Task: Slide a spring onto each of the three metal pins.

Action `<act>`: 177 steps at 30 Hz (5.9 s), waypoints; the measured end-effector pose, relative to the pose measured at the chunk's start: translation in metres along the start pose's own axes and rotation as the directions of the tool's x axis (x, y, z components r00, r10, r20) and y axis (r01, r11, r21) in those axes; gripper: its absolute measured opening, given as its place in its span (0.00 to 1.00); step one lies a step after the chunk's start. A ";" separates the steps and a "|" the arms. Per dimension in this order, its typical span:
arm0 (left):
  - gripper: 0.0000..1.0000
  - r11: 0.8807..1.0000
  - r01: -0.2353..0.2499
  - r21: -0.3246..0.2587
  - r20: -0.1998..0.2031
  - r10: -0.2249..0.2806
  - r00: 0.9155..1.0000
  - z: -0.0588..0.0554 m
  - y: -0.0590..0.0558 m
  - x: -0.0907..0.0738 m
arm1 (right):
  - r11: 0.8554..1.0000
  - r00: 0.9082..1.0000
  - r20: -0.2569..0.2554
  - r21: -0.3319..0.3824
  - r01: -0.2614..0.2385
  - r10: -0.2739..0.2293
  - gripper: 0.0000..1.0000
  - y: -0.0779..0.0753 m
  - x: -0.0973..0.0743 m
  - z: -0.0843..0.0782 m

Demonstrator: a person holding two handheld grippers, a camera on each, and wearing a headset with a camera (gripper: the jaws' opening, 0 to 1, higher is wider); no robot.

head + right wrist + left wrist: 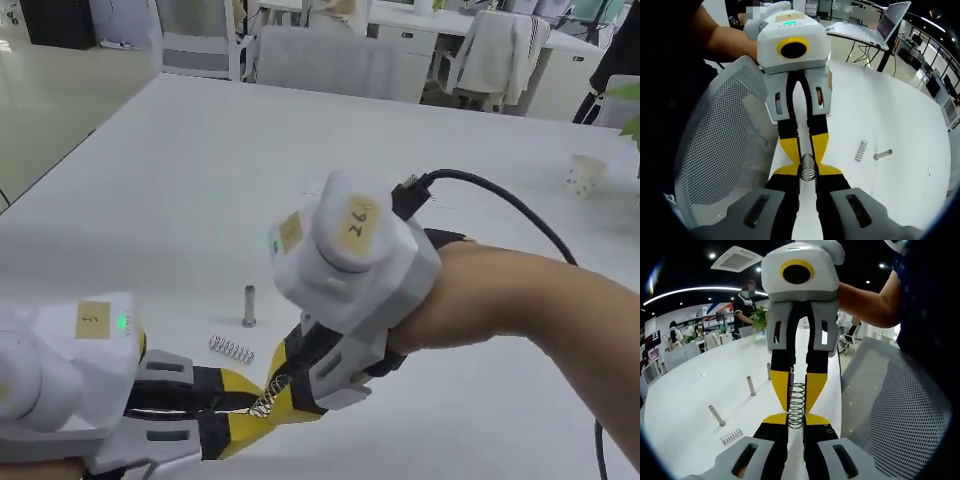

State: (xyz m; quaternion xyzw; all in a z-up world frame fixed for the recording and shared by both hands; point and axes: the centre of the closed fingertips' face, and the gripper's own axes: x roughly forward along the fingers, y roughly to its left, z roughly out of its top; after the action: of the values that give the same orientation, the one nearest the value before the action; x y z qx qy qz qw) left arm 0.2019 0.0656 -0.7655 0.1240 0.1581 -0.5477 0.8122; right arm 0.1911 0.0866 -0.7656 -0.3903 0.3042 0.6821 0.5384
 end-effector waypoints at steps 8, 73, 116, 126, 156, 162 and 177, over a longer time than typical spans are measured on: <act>0.02 1.000 0.001 -0.004 0.006 -0.001 1.000 0.000 0.000 0.000 | 1.000 1.000 -0.011 -0.006 -0.002 0.002 0.09 0.000 0.000 -0.001; 0.54 0.972 -0.155 -0.179 0.040 0.164 0.986 -0.010 0.031 -0.021 | 0.996 0.996 -0.069 0.057 0.066 -0.062 0.08 -0.022 -0.025 -0.034; 0.65 0.956 -0.199 -0.217 0.033 0.211 0.977 -0.016 0.038 -0.027 | 0.972 0.974 -0.178 0.163 0.171 -0.141 0.08 -0.076 -0.064 -0.093; 0.64 0.957 -0.194 -0.217 0.036 0.207 0.978 -0.016 0.038 -0.027 | 0.966 0.966 -0.206 0.174 0.191 -0.154 0.08 -0.099 -0.063 -0.099; 0.62 0.954 -0.198 -0.225 0.030 0.210 0.977 -0.019 0.039 -0.028 | 0.964 0.949 -0.276 0.171 0.201 -0.149 0.09 -0.133 -0.049 -0.117; 0.61 0.954 -0.198 -0.227 0.030 0.210 0.977 -0.019 0.040 -0.028 | 0.964 0.950 -0.279 0.176 0.198 -0.144 0.09 -0.134 -0.047 -0.118; 0.59 0.952 -0.200 -0.233 0.026 0.212 0.977 -0.021 0.042 -0.030 | 0.965 0.950 -0.286 0.190 0.182 -0.123 0.09 -0.136 -0.038 -0.121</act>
State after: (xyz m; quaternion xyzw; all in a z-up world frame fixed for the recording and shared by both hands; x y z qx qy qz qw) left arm 0.2274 0.1144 -0.7723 0.0312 0.1858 -0.4410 0.8775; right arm 0.3525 -0.0013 -0.7942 -0.4423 0.4156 0.5413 0.5820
